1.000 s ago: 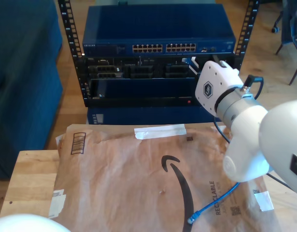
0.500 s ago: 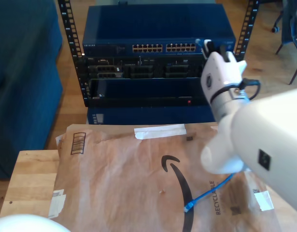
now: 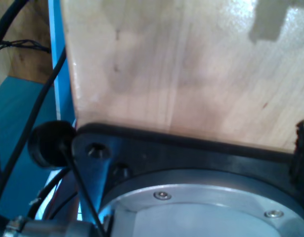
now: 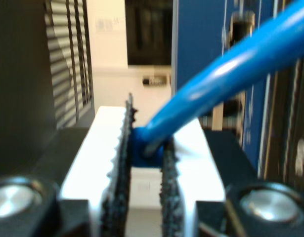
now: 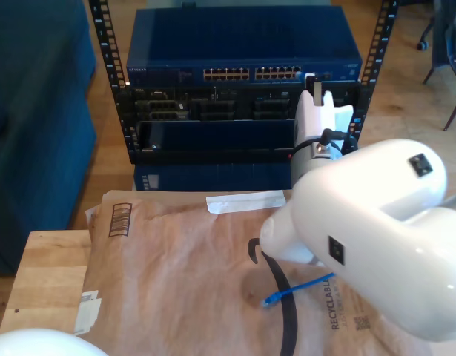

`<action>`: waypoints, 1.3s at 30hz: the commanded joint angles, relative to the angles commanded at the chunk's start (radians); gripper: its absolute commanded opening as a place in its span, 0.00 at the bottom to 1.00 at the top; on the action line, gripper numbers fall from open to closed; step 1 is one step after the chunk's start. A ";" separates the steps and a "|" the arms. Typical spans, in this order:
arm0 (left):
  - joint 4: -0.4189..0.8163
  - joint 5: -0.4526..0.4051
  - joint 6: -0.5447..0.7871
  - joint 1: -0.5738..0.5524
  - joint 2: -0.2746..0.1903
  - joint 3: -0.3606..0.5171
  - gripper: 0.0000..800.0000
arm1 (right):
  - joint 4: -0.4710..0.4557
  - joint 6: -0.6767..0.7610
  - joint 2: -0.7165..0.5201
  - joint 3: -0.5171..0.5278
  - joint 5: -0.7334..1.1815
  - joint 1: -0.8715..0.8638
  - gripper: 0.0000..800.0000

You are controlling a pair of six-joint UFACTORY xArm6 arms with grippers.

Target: Grab the cable and plug it in

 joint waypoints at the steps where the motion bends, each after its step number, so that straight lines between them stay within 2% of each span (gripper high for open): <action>1: 0.000 0.000 0.002 0.000 0.000 0.000 1.00 | 0.012 -0.006 0.020 -0.040 0.000 0.006 0.00; 4: 0.000 0.000 0.002 0.000 0.000 0.000 1.00 | 0.064 -0.051 0.054 -0.103 -0.002 0.015 0.00; 8: 0.000 0.000 0.000 0.000 0.000 -0.002 1.00 | 0.150 -0.075 0.058 -0.114 -0.003 0.054 0.00; 18: 0.000 0.000 0.002 0.000 0.000 0.000 1.00 | 0.258 -0.147 0.069 -0.150 -0.046 0.087 0.00; 27: 0.000 0.000 0.000 0.000 0.000 0.000 1.00 | 0.279 -0.160 0.114 -0.219 -0.043 0.097 0.00; 34: 0.000 0.000 0.002 0.000 0.000 -0.002 1.00 | 0.293 -0.167 0.141 -0.230 -0.040 0.107 0.00; 39: 0.000 0.000 0.000 0.000 0.000 0.000 1.00 | 0.308 -0.167 0.176 -0.287 -0.038 0.115 0.00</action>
